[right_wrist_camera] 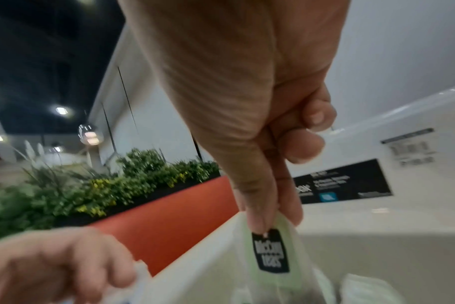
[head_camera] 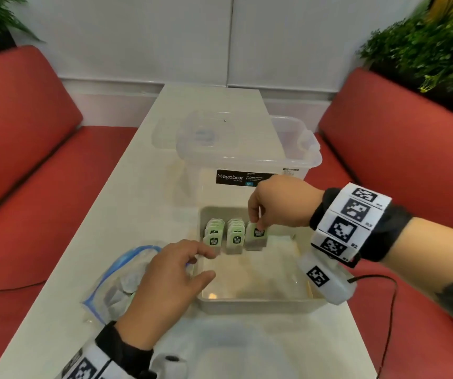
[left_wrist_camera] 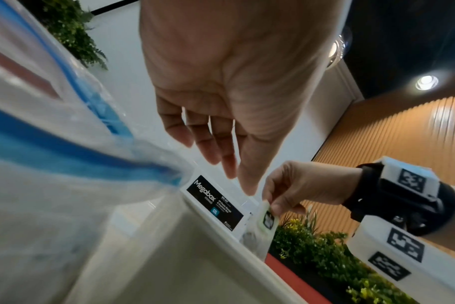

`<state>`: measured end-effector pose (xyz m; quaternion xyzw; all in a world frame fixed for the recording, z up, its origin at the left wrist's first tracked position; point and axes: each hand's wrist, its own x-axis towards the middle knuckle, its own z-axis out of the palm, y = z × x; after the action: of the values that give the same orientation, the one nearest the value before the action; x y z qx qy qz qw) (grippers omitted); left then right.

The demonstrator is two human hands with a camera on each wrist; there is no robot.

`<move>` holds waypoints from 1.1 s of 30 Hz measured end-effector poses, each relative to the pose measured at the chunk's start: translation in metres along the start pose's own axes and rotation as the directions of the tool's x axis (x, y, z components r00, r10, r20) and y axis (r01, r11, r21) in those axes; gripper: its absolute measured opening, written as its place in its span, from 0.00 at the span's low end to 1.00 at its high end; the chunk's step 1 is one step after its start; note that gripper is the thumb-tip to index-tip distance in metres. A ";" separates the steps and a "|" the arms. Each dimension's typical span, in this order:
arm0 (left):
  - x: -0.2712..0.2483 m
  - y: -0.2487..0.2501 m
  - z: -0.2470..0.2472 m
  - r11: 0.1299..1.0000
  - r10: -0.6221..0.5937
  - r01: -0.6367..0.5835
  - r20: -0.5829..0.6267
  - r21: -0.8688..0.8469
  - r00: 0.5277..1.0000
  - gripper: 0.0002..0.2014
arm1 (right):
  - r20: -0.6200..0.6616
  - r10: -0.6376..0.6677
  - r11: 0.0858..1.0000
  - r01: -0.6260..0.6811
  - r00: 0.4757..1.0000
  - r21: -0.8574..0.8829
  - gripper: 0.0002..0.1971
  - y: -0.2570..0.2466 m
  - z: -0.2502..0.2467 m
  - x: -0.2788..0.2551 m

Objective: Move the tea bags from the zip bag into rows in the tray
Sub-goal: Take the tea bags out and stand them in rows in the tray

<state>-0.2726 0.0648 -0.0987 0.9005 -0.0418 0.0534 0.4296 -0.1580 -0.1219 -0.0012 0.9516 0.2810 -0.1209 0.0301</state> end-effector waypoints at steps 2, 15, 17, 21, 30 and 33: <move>-0.001 -0.005 -0.002 0.993 0.034 -0.037 0.027 0.115 0.999 0.19 | 0.060 0.025 0.999 -0.023 0.998 -0.045 0.03 0.009 0.012 0.011; -0.005 -0.019 -0.005 0.957 0.027 -0.053 0.094 0.284 0.995 0.29 | 0.201 0.107 0.986 -0.079 0.974 -0.145 0.05 0.027 0.069 0.060; -0.004 -0.019 -0.005 0.955 0.035 -0.062 0.094 0.291 0.995 0.29 | 0.203 0.113 0.984 -0.081 0.973 -0.159 0.05 0.027 0.073 0.062; -0.003 -0.021 -0.004 0.960 0.026 -0.049 0.089 0.276 0.996 0.28 | 0.177 0.119 0.978 -0.084 0.977 -0.191 0.08 0.028 0.076 0.066; -0.003 -0.027 -0.004 0.971 0.075 -0.084 0.049 0.224 0.996 0.19 | 0.134 0.155 0.961 -0.118 0.979 -0.249 0.10 0.029 0.079 0.066; -0.004 -0.028 -0.005 0.979 0.088 -0.088 0.005 0.183 0.996 0.12 | 0.102 0.154 0.965 -0.127 0.983 -0.230 0.10 0.033 0.077 0.064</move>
<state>-0.2736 0.0863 -0.1178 0.9334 -0.0757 0.0774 0.3421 -0.1044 -0.1259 -0.0914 0.9509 0.2223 -0.1425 0.1614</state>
